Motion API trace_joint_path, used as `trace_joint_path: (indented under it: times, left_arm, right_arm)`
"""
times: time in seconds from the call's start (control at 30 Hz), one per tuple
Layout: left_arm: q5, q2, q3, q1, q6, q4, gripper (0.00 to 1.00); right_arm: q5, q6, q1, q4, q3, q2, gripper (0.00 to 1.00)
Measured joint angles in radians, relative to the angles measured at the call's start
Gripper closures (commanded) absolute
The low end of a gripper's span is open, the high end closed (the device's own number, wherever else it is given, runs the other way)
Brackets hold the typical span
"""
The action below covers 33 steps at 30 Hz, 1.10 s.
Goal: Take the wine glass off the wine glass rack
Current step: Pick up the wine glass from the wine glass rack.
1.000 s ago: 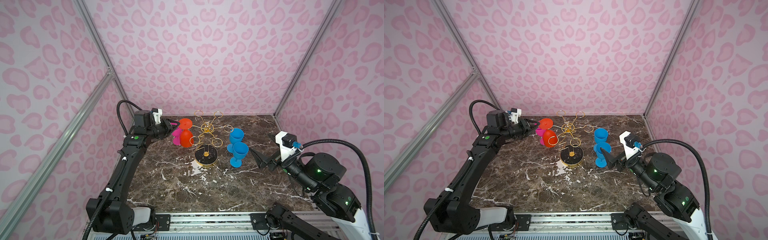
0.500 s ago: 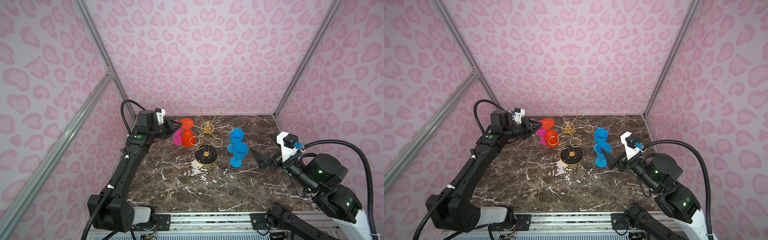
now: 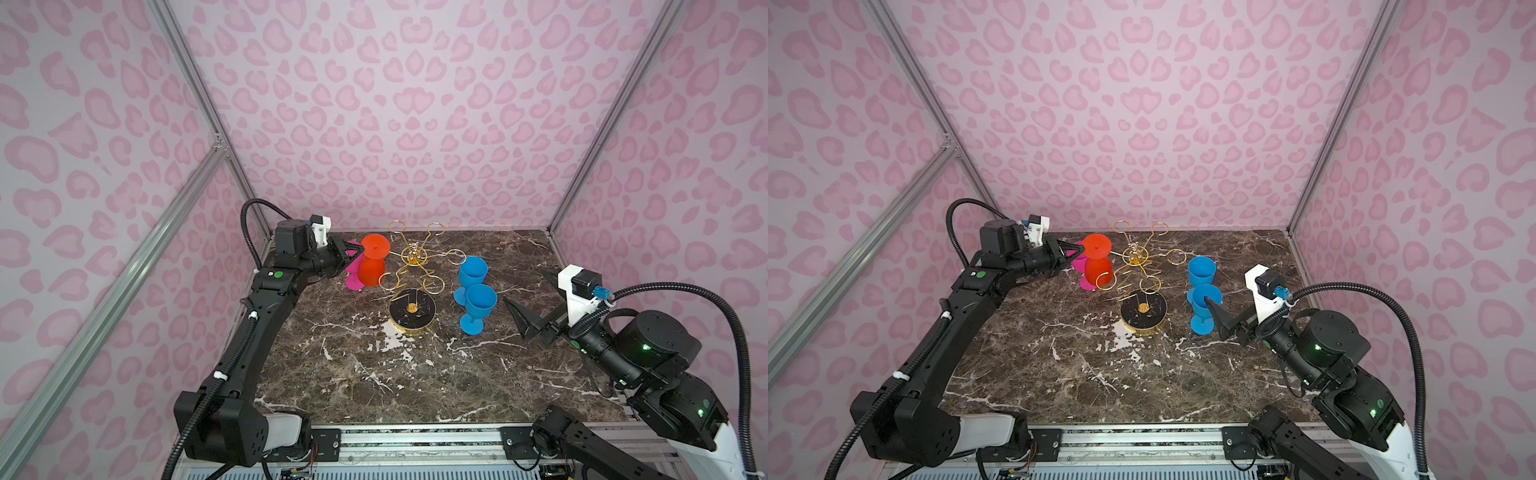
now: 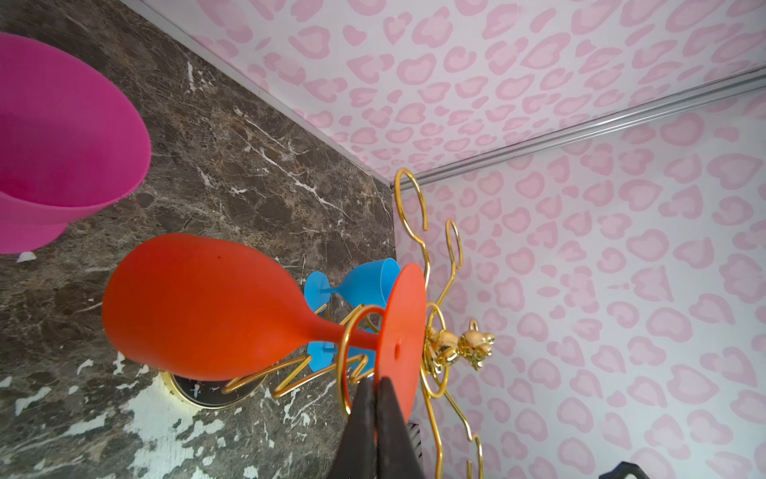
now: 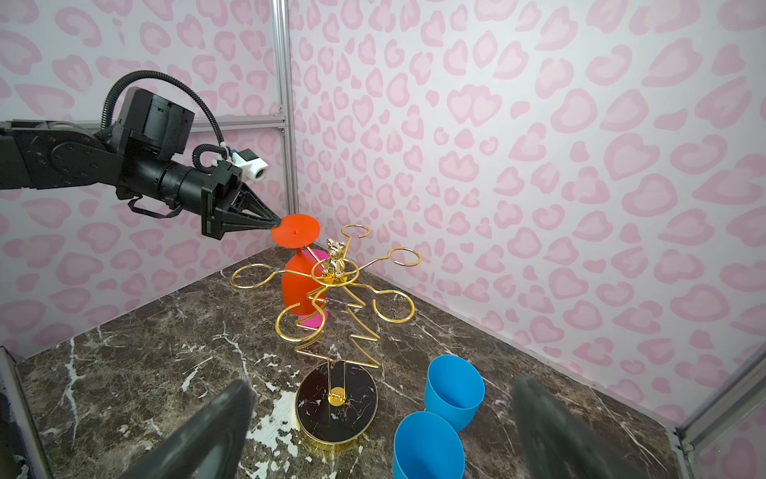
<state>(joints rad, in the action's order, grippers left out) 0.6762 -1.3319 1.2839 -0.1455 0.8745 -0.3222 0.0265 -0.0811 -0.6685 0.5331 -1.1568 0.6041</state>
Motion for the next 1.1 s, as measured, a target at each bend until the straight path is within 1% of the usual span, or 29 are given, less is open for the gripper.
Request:
trace_joint_path:
  times: [0.2,0.77,0.97,1.1]
  left_arm:
    - [-0.002,0.005,-0.003,0.000,0.014,0.002,0.96]
    - [-0.038,0.084,-0.069,0.000,0.067,0.009,0.96]
    - [-0.052,0.112,-0.111,0.000,0.130,0.058,0.96]
    - [-0.056,0.115,-0.113,-0.001,0.167,0.080,0.97]
  right_arm:
    - [0.000,0.010,0.000,0.011,0.005,-0.009,0.01]
    - [-0.004,0.010,0.000,0.012,0.008,-0.024,0.00]
    - [-0.007,0.010,0.000,0.013,0.009,-0.027,0.00]
    - [-0.007,0.010,0.000,0.017,0.009,-0.027,0.01]
